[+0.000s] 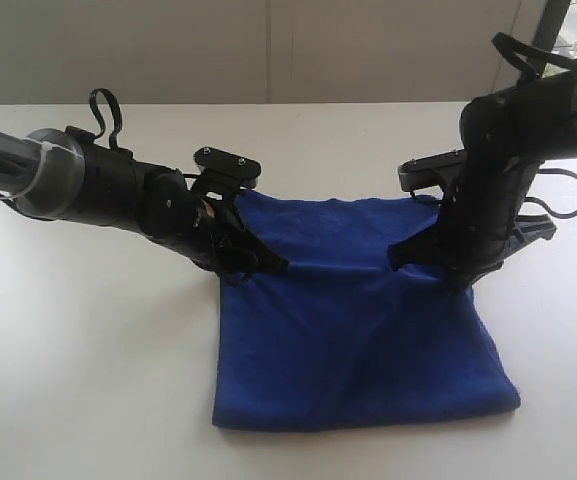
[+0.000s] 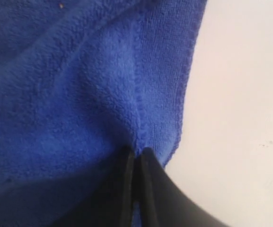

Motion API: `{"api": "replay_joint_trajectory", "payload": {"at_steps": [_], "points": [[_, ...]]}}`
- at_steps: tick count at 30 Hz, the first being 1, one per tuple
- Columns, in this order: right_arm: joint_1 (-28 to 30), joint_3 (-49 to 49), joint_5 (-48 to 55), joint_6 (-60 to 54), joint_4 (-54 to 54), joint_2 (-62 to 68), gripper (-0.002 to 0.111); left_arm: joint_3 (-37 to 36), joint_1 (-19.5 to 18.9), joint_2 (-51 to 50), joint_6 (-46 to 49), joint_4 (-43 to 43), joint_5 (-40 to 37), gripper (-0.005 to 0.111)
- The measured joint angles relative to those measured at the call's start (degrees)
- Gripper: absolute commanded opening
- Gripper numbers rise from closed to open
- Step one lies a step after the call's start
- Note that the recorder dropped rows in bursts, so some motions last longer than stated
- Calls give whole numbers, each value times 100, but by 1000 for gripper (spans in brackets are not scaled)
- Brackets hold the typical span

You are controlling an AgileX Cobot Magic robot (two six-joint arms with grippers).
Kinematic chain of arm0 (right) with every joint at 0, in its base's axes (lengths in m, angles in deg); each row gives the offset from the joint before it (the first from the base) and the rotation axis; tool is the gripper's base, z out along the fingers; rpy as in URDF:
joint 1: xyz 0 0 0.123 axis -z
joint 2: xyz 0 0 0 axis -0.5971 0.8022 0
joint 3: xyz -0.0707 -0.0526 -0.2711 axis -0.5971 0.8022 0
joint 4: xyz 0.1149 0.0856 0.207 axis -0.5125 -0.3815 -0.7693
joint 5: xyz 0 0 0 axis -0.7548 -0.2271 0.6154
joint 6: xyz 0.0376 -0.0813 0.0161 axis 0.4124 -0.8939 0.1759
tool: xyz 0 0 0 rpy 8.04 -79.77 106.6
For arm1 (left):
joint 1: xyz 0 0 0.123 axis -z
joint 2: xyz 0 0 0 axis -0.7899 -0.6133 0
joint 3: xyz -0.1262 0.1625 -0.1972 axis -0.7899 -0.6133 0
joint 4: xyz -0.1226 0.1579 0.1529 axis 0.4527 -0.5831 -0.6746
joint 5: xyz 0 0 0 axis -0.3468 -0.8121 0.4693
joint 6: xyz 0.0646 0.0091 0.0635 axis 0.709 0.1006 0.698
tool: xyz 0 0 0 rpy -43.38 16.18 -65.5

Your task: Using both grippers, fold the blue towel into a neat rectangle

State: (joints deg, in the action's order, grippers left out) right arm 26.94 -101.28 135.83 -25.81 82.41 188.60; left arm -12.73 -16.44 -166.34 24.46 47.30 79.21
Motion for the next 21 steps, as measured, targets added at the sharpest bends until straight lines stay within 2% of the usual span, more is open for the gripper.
{"api": "replay_joint_trajectory", "payload": {"at_steps": [7,9,11,13,14,15,17,21], "points": [[0,0,158,56,139,0,0,8,11,-4,0,10,0,0],[0,0,183,69,181,23,4,8,11,-4,0,10,0,0],[0,0,268,153,251,65,13,14,11,-13,0,10,0,0],[0,0,435,285,491,114,30,14,11,-13,14,10,0,0],[0,0,493,310,589,124,43,14,11,-13,18,10,0,0],[0,0,568,347,682,127,48,14,11,-13,32,10,0,0],[0,0,580,360,765,127,54,14,11,-13,41,10,0,0],[0,0,535,417,798,114,53,14,11,-13,114,10,0,0]]}}
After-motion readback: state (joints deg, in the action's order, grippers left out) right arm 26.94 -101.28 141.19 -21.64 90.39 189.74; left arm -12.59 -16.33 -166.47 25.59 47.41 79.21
